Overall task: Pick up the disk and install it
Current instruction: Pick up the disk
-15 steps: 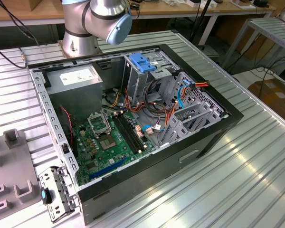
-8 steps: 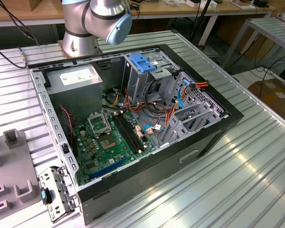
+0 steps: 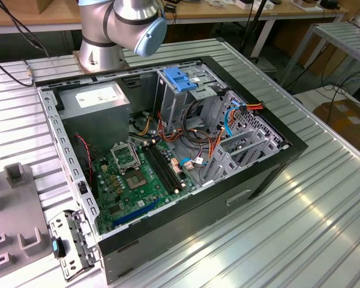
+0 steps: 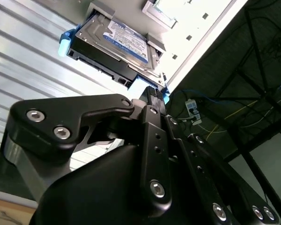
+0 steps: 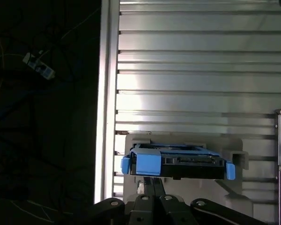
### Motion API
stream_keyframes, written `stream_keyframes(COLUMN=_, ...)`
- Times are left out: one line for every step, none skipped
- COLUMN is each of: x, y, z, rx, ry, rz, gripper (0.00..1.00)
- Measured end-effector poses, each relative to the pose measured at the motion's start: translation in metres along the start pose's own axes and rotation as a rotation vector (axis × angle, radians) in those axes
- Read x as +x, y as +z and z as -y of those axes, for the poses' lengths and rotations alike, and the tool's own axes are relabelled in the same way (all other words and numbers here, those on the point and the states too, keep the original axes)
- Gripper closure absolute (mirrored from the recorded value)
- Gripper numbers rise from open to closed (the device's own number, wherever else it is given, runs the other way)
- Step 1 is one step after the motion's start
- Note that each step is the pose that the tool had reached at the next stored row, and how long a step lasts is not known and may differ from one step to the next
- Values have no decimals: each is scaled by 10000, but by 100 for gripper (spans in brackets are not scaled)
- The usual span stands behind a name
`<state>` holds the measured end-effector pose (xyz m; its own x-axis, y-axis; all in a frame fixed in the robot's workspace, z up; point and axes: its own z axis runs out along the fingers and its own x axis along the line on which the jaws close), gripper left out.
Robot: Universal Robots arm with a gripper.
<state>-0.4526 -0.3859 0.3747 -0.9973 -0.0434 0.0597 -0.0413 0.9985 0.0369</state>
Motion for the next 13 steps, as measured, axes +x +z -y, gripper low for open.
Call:
stream_keyframes(x=0, y=1, z=0, rx=12, ry=-205, rz=-6, gripper=89)
stream_keyframes(x=0, y=0, z=0, rx=21, ry=-355, rz=-13, gripper=89)
stream_keyframes(x=0, y=0, z=0, rx=29, ry=-486, rz=-18, gripper=89)
stream_keyframes(x=0, y=0, z=0, rx=40, ry=-668, rz=-24, gripper=89)
stream_keyframes(x=0, y=0, z=0, rx=49, ry=-823, rz=-30, gripper=89)
stream_keyframes(x=0, y=0, z=0, rx=61, ry=-1026, rz=-37, gripper=89)
stream_keyframes(x=0, y=0, z=0, rx=69, ry=-1154, rz=-42, gripper=89)
stream_keyframes(x=0, y=0, z=0, rx=80, ry=-1329, rz=-50, gripper=89)
stream_keyframes(x=0, y=0, z=0, rx=90, ry=-1501, rz=-55, gripper=89)
stream_keyframes(x=0, y=1, z=0, rx=103, ry=-1718, rz=-63, gripper=89)
stream_keyframes(x=0, y=1, z=0, rx=112, ry=-1888, rz=-69, gripper=89)
stream_keyframes(x=0, y=1, z=0, rx=126, ry=-2110, rz=-78, gripper=89)
stream_keyframes(x=0, y=1, z=0, rx=137, ry=-2295, rz=-84, gripper=89)
